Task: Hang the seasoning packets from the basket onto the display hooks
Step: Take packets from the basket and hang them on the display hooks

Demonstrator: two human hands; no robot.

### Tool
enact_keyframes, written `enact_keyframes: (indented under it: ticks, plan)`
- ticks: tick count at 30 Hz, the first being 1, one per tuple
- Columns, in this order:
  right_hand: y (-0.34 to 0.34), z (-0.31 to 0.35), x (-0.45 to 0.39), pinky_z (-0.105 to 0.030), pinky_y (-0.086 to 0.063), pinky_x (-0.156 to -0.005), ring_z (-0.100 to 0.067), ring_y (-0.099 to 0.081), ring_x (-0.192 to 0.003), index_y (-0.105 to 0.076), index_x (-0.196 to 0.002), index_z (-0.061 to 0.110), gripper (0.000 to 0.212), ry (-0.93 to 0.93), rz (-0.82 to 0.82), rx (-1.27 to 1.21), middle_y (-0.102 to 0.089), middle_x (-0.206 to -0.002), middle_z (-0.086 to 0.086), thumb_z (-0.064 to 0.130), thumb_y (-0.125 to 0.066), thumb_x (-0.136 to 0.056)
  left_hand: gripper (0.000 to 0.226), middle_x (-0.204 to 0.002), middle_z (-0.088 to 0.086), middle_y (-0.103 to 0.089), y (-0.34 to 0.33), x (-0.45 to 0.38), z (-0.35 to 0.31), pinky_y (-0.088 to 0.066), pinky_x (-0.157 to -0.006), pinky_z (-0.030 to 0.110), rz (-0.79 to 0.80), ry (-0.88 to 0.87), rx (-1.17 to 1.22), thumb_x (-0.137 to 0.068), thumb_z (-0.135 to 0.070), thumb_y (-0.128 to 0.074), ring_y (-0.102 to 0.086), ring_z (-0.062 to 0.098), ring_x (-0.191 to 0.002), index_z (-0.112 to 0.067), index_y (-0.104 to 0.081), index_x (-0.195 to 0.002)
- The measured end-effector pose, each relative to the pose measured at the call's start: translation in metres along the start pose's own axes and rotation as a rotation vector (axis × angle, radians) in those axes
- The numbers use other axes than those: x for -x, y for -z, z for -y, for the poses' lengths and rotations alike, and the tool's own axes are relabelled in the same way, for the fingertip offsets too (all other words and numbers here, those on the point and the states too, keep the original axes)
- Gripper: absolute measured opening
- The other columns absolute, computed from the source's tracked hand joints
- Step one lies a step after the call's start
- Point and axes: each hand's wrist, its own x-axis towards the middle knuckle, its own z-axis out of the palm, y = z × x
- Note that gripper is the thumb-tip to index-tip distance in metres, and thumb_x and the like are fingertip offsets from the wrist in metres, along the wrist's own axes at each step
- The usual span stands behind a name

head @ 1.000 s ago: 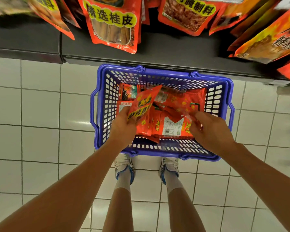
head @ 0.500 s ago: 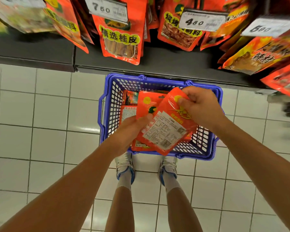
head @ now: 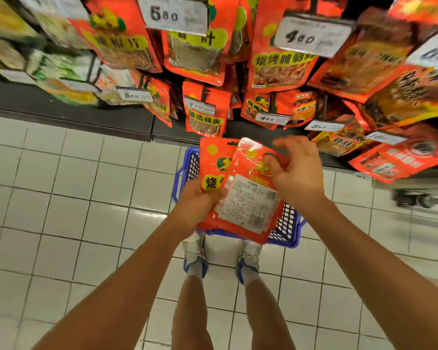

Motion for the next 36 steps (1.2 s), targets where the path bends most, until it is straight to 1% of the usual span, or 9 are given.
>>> enact_keyframes:
  ticks: [4, 9, 13, 15, 17, 22, 25, 28, 36]
  plan:
    - [0.046, 0.06, 0.027, -0.047, -0.044, -0.089, -0.039, -0.051, -0.107, -0.064, -0.114, 0.008, 0.028, -0.064, -0.094, 0.11, -0.058, -0.11, -0.019, 0.024, -0.066, -0.092, 0.021, -0.098, 0.011, -0.079, -0.003, 0.059, -0.052, -0.059, -0.087, 0.055, -0.038, -0.075, 0.15, -0.092, -0.002, -0.066, -0.074, 0.038, -0.095, -0.02, -0.077, -0.091]
    - [0.094, 0.148, 0.051, -0.038, -0.044, -0.105, -0.023, -0.052, -0.124, -0.056, -0.125, 0.021, 0.047, -0.242, 0.189, -0.355, -0.055, -0.122, -0.001, 0.044, -0.073, -0.088, 0.005, -0.097, 0.026, -0.074, -0.013, 0.137, -0.115, -0.054, -0.086, 0.066, -0.058, -0.234, 0.203, -0.088, -0.007, -0.073, -0.068, 0.039, -0.087, -0.009, -0.074, -0.092]
    - [0.136, 0.212, 0.06, -0.013, -0.048, -0.092, 0.011, -0.063, -0.103, -0.055, -0.123, 0.037, 0.054, -0.212, 0.162, -0.719, -0.069, -0.106, 0.031, 0.041, -0.08, -0.075, 0.015, -0.089, 0.01, -0.075, -0.013, 0.2, -0.166, -0.056, -0.075, 0.042, -0.032, -0.376, 0.251, -0.08, -0.031, -0.082, -0.069, 0.026, -0.081, -0.023, -0.078, -0.092]
    - [0.157, 0.238, 0.058, -0.03, -0.051, -0.1, -0.004, -0.067, -0.107, -0.053, -0.136, 0.024, 0.069, -0.231, 0.176, -0.846, -0.072, -0.116, 0.015, 0.029, -0.083, -0.074, 0.021, -0.101, 0.006, -0.079, -0.01, 0.226, -0.191, -0.06, -0.083, 0.041, -0.027, -0.422, 0.277, -0.083, -0.037, -0.076, -0.075, 0.023, -0.094, -0.028, -0.079, -0.101]
    - [0.181, 0.258, 0.057, -0.038, -0.056, -0.093, -0.019, -0.071, -0.103, -0.059, -0.13, 0.016, 0.059, -0.194, 0.174, -0.911, -0.075, -0.112, -0.001, 0.016, -0.081, -0.075, 0.024, -0.109, 0.012, -0.077, -0.004, 0.248, -0.214, -0.057, -0.094, 0.048, -0.04, -0.465, 0.296, -0.087, -0.032, -0.071, -0.073, 0.029, -0.102, -0.019, -0.077, -0.106]
    - [0.261, 0.287, 0.046, -0.037, -0.055, -0.077, -0.014, -0.074, -0.086, -0.077, -0.092, 0.029, 0.017, -0.164, 0.012, -0.965, -0.078, -0.089, 0.008, 0.014, -0.069, -0.093, 0.032, -0.112, 0.015, -0.076, 0.03, 0.293, -0.278, -0.057, -0.09, 0.053, -0.027, -0.609, 0.276, -0.083, -0.032, -0.073, -0.073, 0.035, -0.103, -0.019, -0.074, -0.112]
    - [0.328, 0.31, 0.037, -0.026, -0.056, -0.072, -0.011, -0.073, -0.088, -0.073, -0.092, 0.024, 0.005, -0.023, -0.093, -0.979, -0.077, -0.085, 0.013, 0.02, -0.071, -0.093, 0.025, -0.109, 0.014, -0.076, 0.056, 0.321, -0.319, -0.059, -0.084, 0.046, -0.027, -0.77, 0.247, -0.081, -0.037, -0.081, -0.074, 0.031, -0.098, -0.025, -0.077, -0.104]
    - [0.387, 0.345, 0.035, -0.011, -0.051, -0.062, 0.003, -0.069, -0.069, -0.074, -0.082, 0.024, 0.012, 0.245, -0.127, -0.907, -0.076, -0.075, 0.018, 0.015, -0.073, -0.09, 0.02, -0.076, 0.0, -0.073, 0.071, 0.349, -0.361, -0.056, -0.06, 0.031, -0.042, -0.899, 0.182, -0.065, -0.045, -0.085, -0.069, 0.016, -0.067, -0.033, -0.077, -0.079]
    - [0.476, 0.423, 0.023, -0.028, -0.048, -0.073, -0.011, -0.06, -0.078, -0.079, -0.077, 0.016, 0.011, 0.568, -0.142, -0.81, -0.072, -0.083, 0.005, 0.026, -0.074, -0.079, 0.013, -0.055, -0.011, -0.063, 0.081, 0.393, -0.458, -0.045, -0.045, 0.016, -0.025, -1.21, 0.178, -0.067, -0.018, -0.076, -0.057, 0.004, -0.045, -0.031, -0.074, -0.067]
